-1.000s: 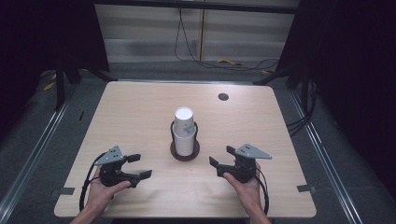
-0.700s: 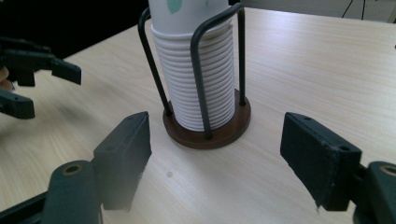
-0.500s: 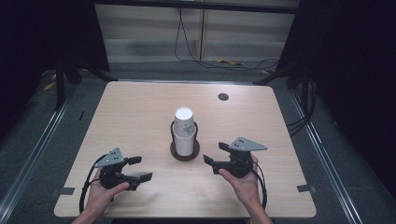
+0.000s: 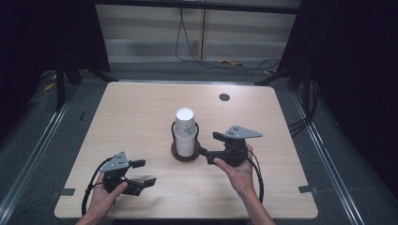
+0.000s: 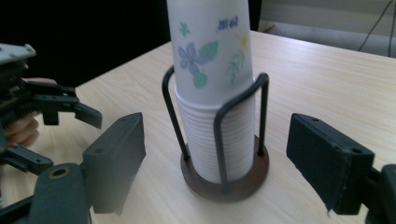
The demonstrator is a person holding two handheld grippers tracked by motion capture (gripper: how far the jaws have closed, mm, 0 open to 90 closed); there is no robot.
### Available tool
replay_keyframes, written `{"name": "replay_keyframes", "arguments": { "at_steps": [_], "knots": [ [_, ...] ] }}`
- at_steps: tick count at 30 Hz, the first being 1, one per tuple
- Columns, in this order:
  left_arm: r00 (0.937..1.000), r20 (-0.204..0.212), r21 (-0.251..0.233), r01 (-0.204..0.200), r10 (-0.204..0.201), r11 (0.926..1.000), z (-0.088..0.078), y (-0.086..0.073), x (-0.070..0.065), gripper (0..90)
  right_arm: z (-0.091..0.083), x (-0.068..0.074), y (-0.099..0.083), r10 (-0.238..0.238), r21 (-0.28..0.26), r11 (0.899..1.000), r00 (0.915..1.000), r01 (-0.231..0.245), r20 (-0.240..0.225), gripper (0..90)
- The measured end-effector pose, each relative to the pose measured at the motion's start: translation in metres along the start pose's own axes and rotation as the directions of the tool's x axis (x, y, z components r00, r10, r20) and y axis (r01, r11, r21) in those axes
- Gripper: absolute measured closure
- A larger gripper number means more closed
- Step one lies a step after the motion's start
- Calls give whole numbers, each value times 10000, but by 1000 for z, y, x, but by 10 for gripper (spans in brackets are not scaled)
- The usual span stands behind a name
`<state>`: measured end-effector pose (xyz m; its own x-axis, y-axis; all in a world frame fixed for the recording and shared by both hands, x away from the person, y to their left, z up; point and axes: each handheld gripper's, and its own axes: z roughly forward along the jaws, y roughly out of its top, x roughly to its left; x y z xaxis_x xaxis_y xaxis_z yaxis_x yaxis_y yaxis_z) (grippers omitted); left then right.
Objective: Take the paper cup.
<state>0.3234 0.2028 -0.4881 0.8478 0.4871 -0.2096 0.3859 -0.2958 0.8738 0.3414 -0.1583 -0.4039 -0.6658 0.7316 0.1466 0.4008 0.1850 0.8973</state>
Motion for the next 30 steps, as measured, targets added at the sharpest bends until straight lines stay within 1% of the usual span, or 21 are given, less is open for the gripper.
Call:
{"name": "replay_keyframes", "arguments": {
  "at_steps": [2, 3, 5, 6, 7, 9, 13, 15, 19, 21, 22, 23, 25, 26, 28, 29, 30],
  "knots": [
    [10000, 3, 38, 19, -19, 10000, 0, 0, 0, 157, 1, 3, 4, -245, 80, 9997, 9997, 244, 6, 229],
    [10000, 12, 94, -72, 71, 9999, 0, 0, 0, 157, 2, 4, 7, -280, 29, 9996, 9996, 280, -41, 226],
    [10000, 37, 91, -67, 67, 9999, 1, -1, 0, 157, 3, 6, 11, -385, -25, 9993, 9992, 384, -120, 215],
    [10000, 80, 110, -32, 31, 9999, 1, -1, -1, 157, 3, 6, 11, -385, -25, 9993, 9992, 384, -120, 215],
    [9999, 114, 213, -114, 112, 9997, 2, -1, -1, 157, 4, 6, 16, -355, -112, 9993, 9993, 354, -143, 196],
    [9999, 164, 203, -46, 43, 9998, 4, -1, -2, 157, 7, 5, 20, -373, -158, 9992, 9992, 371, -141, 188],
    [9999, 152, 226, -45, 42, 9997, 3, -2, -1, 157, 11, 4, 26, -409, -171, 9990, 9989, 406, -221, 174],
    [9999, 126, 222, 12, -15, 9998, 4, -2, 0, 157, 17, 4, 32, -446, -78, 9990, 9988, 444, -220, 158],
    [9998, 205, 167, 78, -81, 9998, 4, -2, 0, 158, 27, 2, 40, -454, 45, 9990, 9987, 455, -245, 148],
    [9998, 181, 171, 93, -97, 9998, 3, -2, 0, 158, 32, 2, 44, -434, 72, 9990, 9985, 437, -341, 152],
    [9998, 181, 171, 93, -97, 9998, 3, -2, 0, 158, 32, 2, 44, -434, 72, 9990, 9985, 437, -341, 152],
    [9999, 154, 244, 48, -52, 9997, 3, -2, 1, 158, 36, 3, 48, -522, 104, 9986, 9981, 525, -325, 160],
    [9999, 152, 263, 31, -35, 9996, 3, -3, 2, 158, 38, 3, 50, -555, 112, 9984, 9978, 559, -357, 167],
    [9999, 134, 266, 33, -37, 9996, 3, -3, 2, 158, 42, 4, 54, -621, 104, 9980, 9976, 624, -305, 172],
    [9999, 116, 249, 23, -26, 9997, 3, -3, 2, 158, 47, 3, 57, -600, 75, 9982, 9977, 602, -319, 174],
    [9999, 126, 239, 29, -32, 9997, 3, -3, 2, 158, 49, 3, 58, -664, 125, 9977, 9973, 668, -305, 174],
    [9998, 172, 191, 125, -128, 9997, 3, -3, 2, 158, 50, 3, 59, -680, 111, 9976, 9973, 683, -269, 174]
  ]
}}
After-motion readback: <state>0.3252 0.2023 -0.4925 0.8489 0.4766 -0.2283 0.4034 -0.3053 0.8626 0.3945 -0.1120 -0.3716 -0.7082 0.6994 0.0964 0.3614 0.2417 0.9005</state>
